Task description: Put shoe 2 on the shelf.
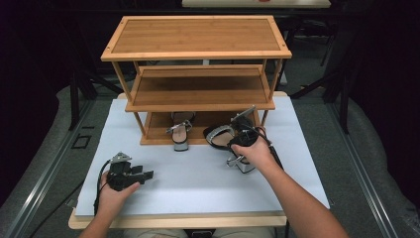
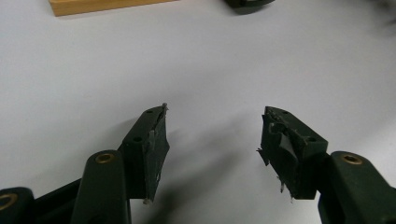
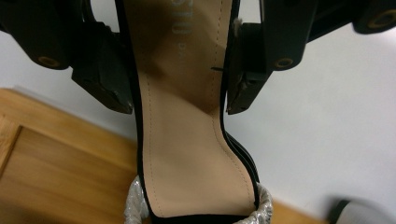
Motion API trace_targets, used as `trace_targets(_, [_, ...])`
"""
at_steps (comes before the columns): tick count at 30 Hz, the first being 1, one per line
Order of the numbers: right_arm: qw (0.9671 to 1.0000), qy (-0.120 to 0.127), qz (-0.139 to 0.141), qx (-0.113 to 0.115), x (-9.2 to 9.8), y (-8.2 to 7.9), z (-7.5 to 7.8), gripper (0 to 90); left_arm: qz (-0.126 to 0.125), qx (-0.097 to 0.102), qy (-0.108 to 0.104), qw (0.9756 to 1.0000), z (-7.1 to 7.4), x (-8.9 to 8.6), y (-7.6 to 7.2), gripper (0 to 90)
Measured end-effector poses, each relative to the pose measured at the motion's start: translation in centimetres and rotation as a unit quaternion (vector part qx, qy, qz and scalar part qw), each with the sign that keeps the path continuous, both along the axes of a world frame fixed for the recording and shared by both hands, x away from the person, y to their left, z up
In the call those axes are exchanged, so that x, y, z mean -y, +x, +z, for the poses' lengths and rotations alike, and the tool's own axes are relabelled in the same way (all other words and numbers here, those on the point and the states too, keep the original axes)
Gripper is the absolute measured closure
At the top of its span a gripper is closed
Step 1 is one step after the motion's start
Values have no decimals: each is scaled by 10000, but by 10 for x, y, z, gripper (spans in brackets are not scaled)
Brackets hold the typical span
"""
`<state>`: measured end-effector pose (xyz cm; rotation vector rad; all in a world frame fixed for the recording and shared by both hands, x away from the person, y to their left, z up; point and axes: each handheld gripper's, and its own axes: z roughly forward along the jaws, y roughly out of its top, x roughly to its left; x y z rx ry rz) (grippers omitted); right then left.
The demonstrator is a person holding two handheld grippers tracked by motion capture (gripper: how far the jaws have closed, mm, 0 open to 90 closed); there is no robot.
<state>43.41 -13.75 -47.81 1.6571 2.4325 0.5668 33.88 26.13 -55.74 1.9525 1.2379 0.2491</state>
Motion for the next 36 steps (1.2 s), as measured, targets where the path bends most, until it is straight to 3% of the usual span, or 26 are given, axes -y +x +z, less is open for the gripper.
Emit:
trace_targets(3, [9996, 134, -240, 14, -3, 9, -6, 420, 4, -7, -10, 10000, 0, -1, 0, 409])
trace_targets(5, [9990, 308, -293, -121, -5, 13, -9, 418, 0, -7, -10, 10000, 0, 0, 0, 409])
trace_targets(7, [9992, 86, -398, 31, -13, 13, -13, 416, -5, -20, -11, 10000, 0, 1, 0, 409])
trace_targets(9, [9997, 6, -234, -85, -19, 13, -18, 410, -20, -12, 4, 10000, 0, 2, 0, 409])
trace_targets(12, [9995, -216, -230, 90, -23, 11, -20, 397, -18, -11, -2, 10000, -1, 2, 0, 408])
trace_targets(15, [9998, -27, -177, 48, -19, 10, -15, 372, -3, -37, -14, 10000, -1, 0, 0, 408])
trace_targets(17, [9998, 73, -78, 181, -17, 6, -7, 364, -1, -36, -16, 10000, -1, 0, 0, 408])
trace_targets(20, [9991, 191, -6, 386, -12, -3, 7, 363, -5, -29, -25, 10000, -1, 1, 0, 408])
trace_targets(23, [9975, 422, 249, 505, -5, -16, 20, 369, -9, -28, -24, 10000, -1, 0, 0, 408])
trace_targets(24, [9962, 397, 400, 662, 2, -26, 26, 397, -7, -33, -23, 10000, -1, 0, 0, 408])
trace_targets(25, [9956, 498, 483, 626, 5, -30, 30, 408, -2, -34, -24, 10000, -1, 0, 0, 408])
trace_targets(26, [9951, 316, 461, 812, 8, -35, 32, 416, 0, -36, -26, 10000, -1, 0, 0, 407])
trace_targets(29, [9919, 447, 711, 951, 23, -51, 39, 448, 8, -31, -21, 10000, -1, 1, 0, 408])
trace_targets(30, [9889, 513, 851, 1105, 30, -59, 40, 451, 10, -31, -16, 10000, -2, 1, 0, 408])
trace_targets(32, [9873, 571, 924, 1159, 39, -67, 38, 453, 2, -39, 0, 10000, -1, 2, 0, 408])
trace_targets(36, [9877, 431, 1024, 1103, 53, -82, 20, 462, -1, -49, -1, 10000, -2, 3, 0, 408])
